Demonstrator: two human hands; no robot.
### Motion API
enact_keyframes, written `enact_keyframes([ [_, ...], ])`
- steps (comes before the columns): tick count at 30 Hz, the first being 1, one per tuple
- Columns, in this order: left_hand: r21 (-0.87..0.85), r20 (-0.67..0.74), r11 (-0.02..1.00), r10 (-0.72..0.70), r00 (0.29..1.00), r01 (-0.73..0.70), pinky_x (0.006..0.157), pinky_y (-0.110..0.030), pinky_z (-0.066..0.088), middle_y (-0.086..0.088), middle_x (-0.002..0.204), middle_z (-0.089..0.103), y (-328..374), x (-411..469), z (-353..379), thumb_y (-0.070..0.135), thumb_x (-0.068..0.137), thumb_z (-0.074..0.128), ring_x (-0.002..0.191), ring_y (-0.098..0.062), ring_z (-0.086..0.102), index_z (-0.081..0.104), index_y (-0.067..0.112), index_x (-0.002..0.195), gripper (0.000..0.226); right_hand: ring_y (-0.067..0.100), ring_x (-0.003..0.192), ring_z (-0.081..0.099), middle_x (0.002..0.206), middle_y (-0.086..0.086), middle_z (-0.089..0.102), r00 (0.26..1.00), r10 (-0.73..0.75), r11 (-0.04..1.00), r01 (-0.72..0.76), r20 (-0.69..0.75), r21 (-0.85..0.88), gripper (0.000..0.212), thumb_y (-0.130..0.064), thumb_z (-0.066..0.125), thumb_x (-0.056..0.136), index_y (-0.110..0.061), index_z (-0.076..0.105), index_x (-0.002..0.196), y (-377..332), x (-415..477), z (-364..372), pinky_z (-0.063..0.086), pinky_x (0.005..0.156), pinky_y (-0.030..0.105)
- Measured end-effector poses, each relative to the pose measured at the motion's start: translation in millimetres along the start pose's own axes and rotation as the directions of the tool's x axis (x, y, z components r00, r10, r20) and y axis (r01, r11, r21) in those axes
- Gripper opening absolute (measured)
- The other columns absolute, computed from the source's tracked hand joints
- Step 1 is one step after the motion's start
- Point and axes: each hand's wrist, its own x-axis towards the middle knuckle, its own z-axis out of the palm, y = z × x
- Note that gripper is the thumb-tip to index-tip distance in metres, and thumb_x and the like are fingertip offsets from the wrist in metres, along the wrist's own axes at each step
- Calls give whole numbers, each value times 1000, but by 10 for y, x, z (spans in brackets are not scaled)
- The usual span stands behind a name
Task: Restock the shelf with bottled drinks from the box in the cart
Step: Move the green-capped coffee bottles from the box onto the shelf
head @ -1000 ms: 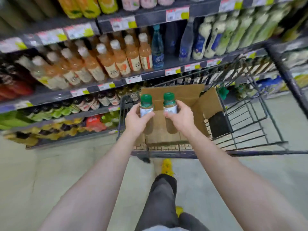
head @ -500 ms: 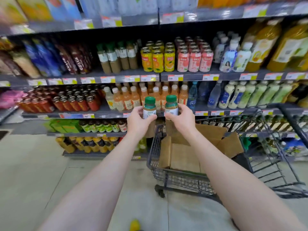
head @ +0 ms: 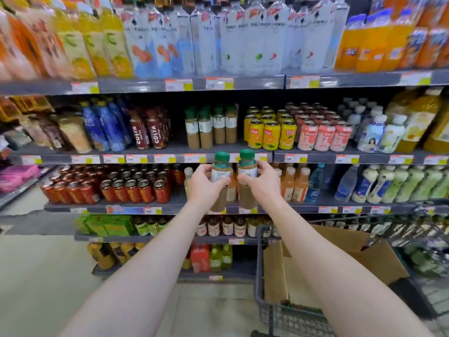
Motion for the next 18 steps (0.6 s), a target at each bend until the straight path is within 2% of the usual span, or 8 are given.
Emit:
enact_keyframes([
  [2, -2, 18, 1000, 15, 1000, -15, 68, -4, 42, 13, 104, 64, -70, 214, -149, 30, 80, 88, 92, 0, 61, 59, 18, 124, 54, 12, 103, 64, 117, -8, 65, 999, 0, 1000, 0, -37, 2, 70, -30, 86, 79, -19, 55, 141, -115, 129, 198, 54, 89, 33],
  [5, -16, 50, 999, 45, 998, -44, 67, -6, 39, 12, 108, 66, -131, 477, -310, 34, 77, 89, 94, 1, 63, 61, 20, 129, 60, 16, 110, 66, 125, -3, 67, 996, 3, 1000, -4, -89, -19, 75, -34, 86, 76, -19, 54, 142, -234, 278, 446, 56, 95, 41],
  [8, -39, 91, 999, 38, 995, -35, 64, -8, 42, 16, 103, 63, -189, 694, -407, 35, 76, 90, 88, 11, 56, 59, 25, 127, 61, 13, 106, 66, 123, -3, 68, 994, 11, 1000, -13, -109, -26, 70, -31, 86, 79, -17, 55, 140, -356, 380, 637, 57, 91, 37],
  [12, -50, 129, 998, 49, 990, -43, 59, 0, 42, 22, 96, 62, -315, 976, -455, 31, 75, 92, 84, 15, 56, 62, 26, 123, 56, 0, 89, 65, 108, -7, 72, 996, -11, 1000, 8, -88, -29, 45, -24, 84, 80, -21, 64, 120, -443, 604, 817, 52, 72, 21],
  [15, -67, 120, 997, 53, 991, -45, 63, -1, 44, 21, 98, 68, -394, 1209, -451, 36, 73, 92, 86, 17, 60, 64, 28, 124, 59, -4, 92, 63, 107, -12, 69, 996, -55, 998, 53, -67, -25, 46, -21, 82, 83, -22, 61, 124, -469, 833, 940, 47, 69, 14],
  [18, -115, 100, 993, 49, 994, -37, 81, -14, 52, 16, 107, 72, -448, 1453, -407, 37, 73, 91, 96, 9, 64, 64, 28, 127, 60, 0, 99, 66, 112, -12, 70, 992, -112, 994, 111, -59, -21, 51, -23, 82, 83, -24, 61, 129, -452, 1142, 1075, 56, 81, 23],
])
